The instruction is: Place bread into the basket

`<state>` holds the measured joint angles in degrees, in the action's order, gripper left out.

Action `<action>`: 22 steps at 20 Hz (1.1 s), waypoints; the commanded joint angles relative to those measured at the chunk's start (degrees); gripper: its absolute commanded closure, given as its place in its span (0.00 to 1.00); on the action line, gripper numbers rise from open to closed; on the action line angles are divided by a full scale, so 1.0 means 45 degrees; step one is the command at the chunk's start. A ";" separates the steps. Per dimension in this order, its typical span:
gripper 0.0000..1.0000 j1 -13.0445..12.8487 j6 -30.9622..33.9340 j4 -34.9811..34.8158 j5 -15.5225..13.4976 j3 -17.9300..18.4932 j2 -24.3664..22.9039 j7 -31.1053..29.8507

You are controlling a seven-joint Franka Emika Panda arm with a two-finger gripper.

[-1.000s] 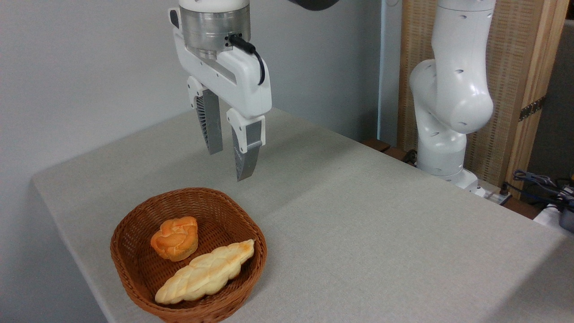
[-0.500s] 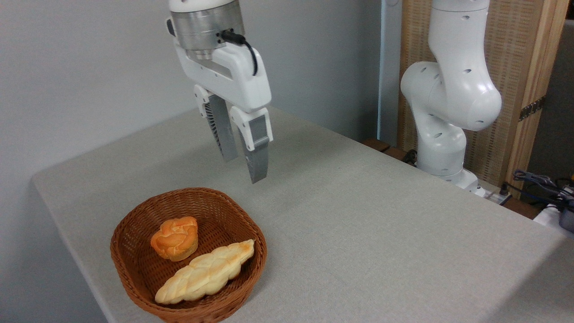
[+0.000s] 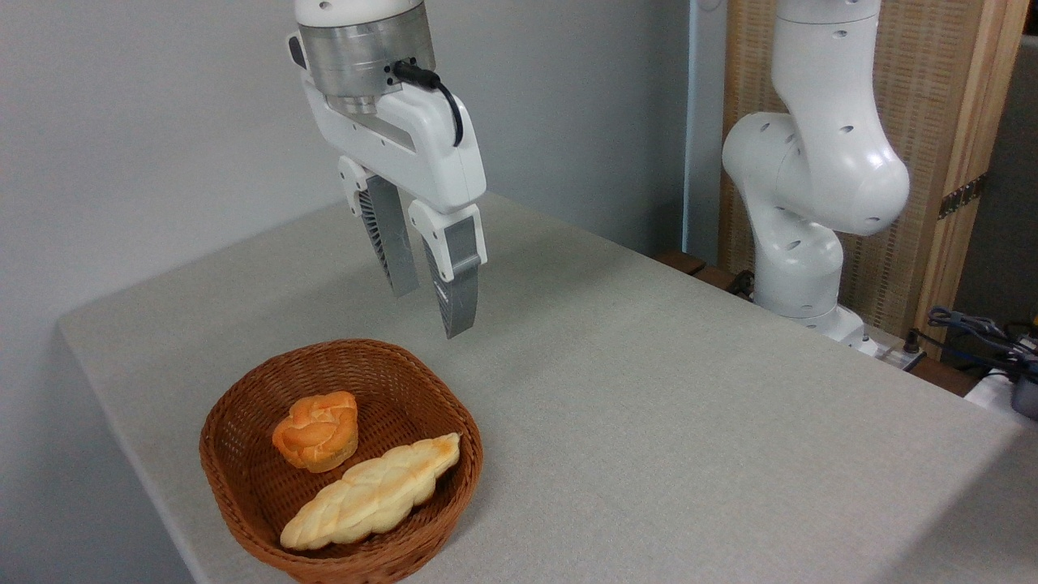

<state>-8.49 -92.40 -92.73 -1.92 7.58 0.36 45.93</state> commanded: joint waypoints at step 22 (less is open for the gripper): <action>0.00 0.0754 -0.0443 0.0313 -0.0569 -0.0884 0.0136 -0.0656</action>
<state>-4.82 -93.69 -91.50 -2.57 2.85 1.13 43.72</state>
